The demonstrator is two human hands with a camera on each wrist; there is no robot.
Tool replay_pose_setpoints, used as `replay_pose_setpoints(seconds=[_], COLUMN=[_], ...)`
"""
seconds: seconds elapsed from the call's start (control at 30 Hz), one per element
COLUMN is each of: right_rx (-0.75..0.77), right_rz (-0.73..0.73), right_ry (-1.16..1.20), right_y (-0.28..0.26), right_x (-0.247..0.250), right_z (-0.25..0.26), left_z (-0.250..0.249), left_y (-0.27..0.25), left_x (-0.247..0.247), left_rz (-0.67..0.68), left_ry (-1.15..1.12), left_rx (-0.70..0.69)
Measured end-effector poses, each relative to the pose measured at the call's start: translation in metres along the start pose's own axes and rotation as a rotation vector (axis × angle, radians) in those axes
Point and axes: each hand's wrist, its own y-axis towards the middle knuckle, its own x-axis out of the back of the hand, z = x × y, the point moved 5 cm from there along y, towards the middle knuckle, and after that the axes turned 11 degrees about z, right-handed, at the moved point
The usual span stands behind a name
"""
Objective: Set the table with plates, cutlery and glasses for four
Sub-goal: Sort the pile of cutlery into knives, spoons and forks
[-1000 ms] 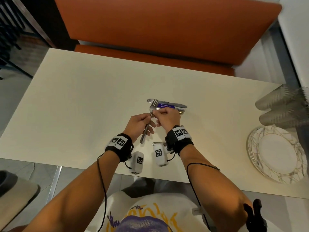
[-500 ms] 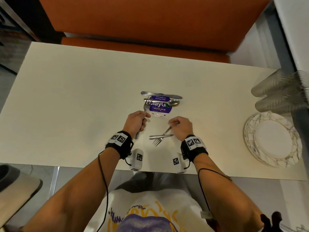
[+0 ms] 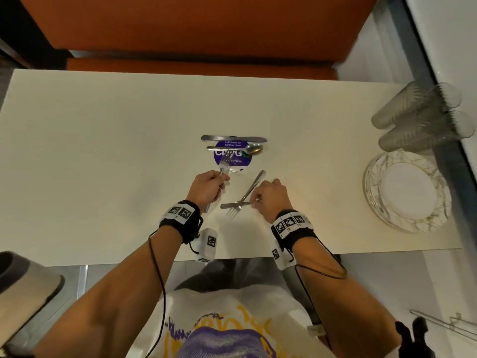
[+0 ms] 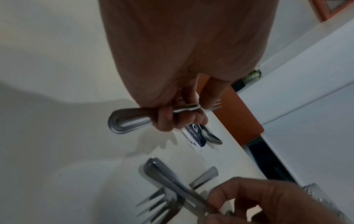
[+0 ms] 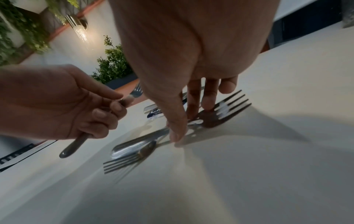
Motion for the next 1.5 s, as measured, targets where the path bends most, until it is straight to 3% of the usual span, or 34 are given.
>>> replay_pose_setpoints(seconds=[0.2, 0.47, 0.6, 0.73, 0.83, 0.9, 1.17, 1.5], right_rx=[0.092, 0.163, 0.238, 0.201, -0.005, -0.069, 0.009, 0.102], right_rz=[-0.029, -0.161, -0.419, -0.544, -0.468, -0.396, -0.384, -0.330], right_ry=[-0.071, -0.130, 0.075, 0.551, 0.921, 1.019, 1.048, 0.923], right_y=[0.002, 0.004, -0.001, -0.006, 0.003, 0.010, 0.015, 0.022], right_x=[0.034, 0.074, 0.080, 0.085, 0.080, 0.079, 0.095, 0.104], right_z=[0.018, 0.040, 0.042, 0.038, 0.031, 0.029, 0.031, 0.061], left_z=[-0.009, -0.027, -0.034, -0.038, -0.040, -0.041, -0.041, -0.046], left_y=[0.002, -0.004, -0.009, -0.014, -0.018, -0.019, -0.019, -0.015], left_x=[-0.007, -0.001, 0.006, 0.011, 0.010, 0.009, 0.012, 0.012], left_rz=[0.090, 0.113, 0.008, -0.025, -0.017, -0.003, 0.006, 0.027], left_ry=[0.287, 0.270, 0.125, 0.036, 0.012, 0.012, -0.059, -0.126], left_rx=[-0.085, -0.118, -0.139, -0.140, -0.125, -0.112, -0.083, -0.073])
